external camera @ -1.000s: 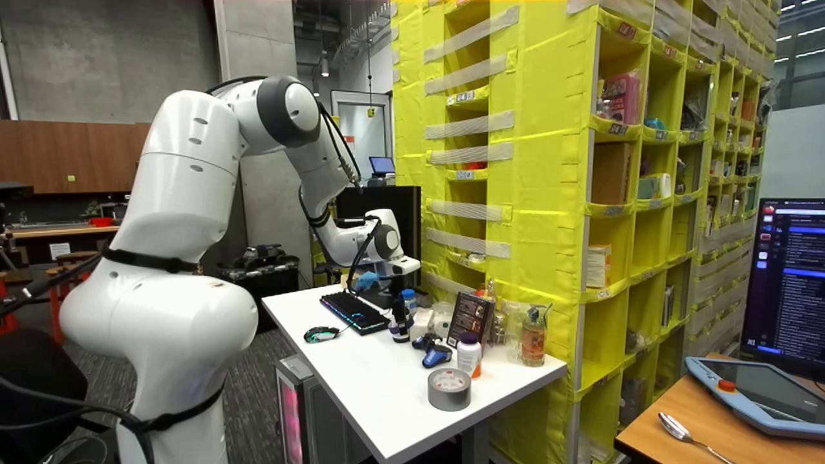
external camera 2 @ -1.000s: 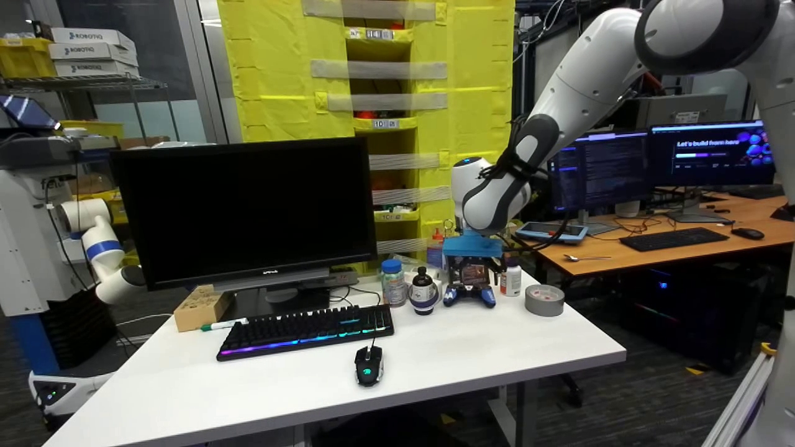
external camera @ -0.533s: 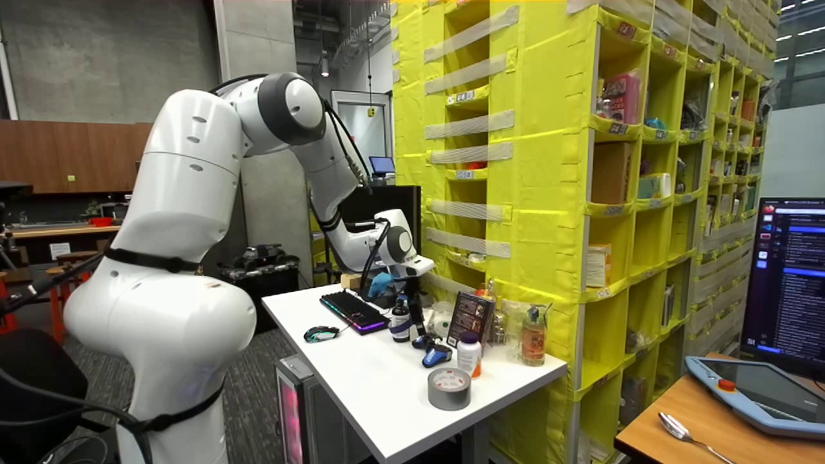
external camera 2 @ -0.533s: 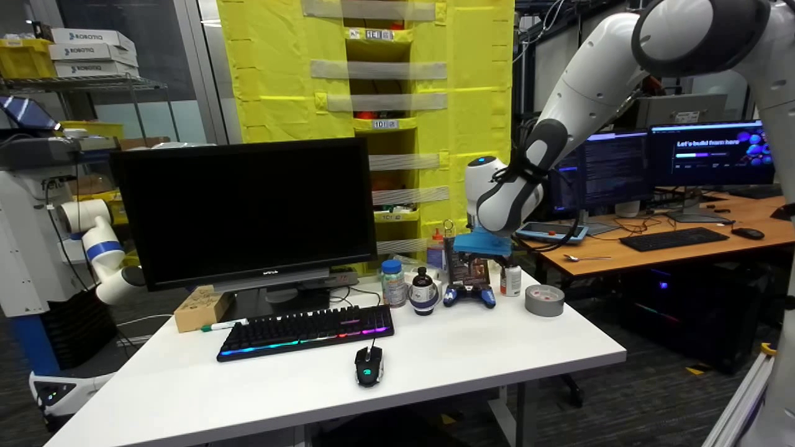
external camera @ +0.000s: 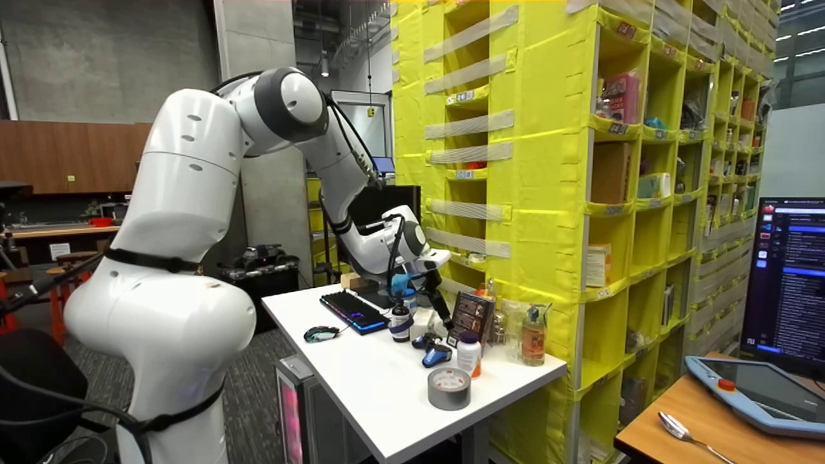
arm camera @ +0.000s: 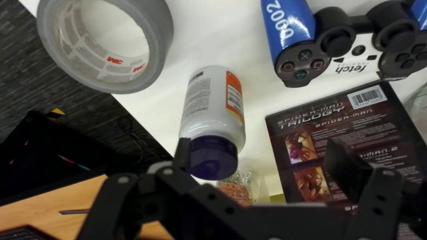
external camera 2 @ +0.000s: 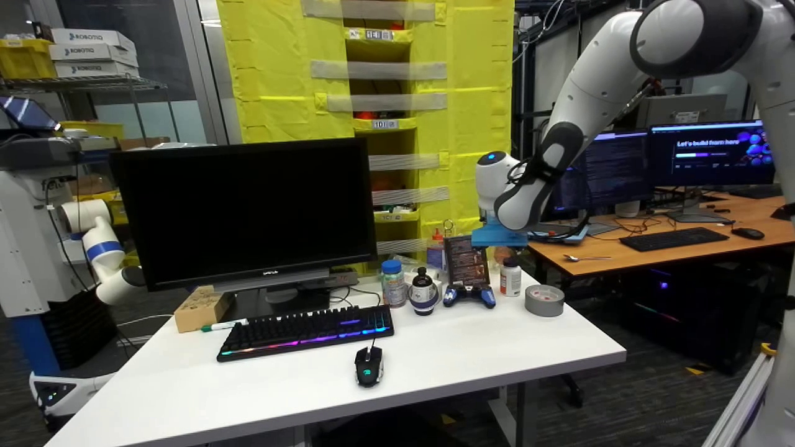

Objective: Move the mouse to the left then put the container in the masking tape.

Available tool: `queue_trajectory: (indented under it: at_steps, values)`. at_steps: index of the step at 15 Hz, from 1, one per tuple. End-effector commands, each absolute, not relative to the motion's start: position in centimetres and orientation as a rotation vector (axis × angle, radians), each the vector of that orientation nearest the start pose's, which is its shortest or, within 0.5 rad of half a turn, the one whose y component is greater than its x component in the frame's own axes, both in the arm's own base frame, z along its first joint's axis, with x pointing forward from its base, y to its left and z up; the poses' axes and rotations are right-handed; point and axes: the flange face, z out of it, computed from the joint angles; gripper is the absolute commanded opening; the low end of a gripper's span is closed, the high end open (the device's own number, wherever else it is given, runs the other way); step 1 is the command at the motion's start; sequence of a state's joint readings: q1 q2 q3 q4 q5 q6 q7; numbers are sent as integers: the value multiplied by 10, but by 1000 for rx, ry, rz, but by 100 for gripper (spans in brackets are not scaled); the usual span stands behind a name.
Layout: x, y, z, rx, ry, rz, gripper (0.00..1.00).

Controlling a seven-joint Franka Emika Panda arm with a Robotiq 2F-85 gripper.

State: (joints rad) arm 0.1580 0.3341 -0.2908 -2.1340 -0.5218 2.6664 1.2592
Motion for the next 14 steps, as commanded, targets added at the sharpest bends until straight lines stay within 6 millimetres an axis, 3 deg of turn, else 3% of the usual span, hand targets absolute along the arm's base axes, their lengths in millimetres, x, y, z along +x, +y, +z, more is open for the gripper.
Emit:
queue_trajectory:
  at_steps: [1,8,11,13,14]
  values:
    - [576,-79,274,-2998,1495,-563,100]
    - [558,-118,256,-3007,1689,-416,100]
    - [563,-115,262,-2963,1622,-488,100]
    - [568,-103,269,-2940,1529,-549,100]
    - [571,-111,261,-2962,1599,-518,100]
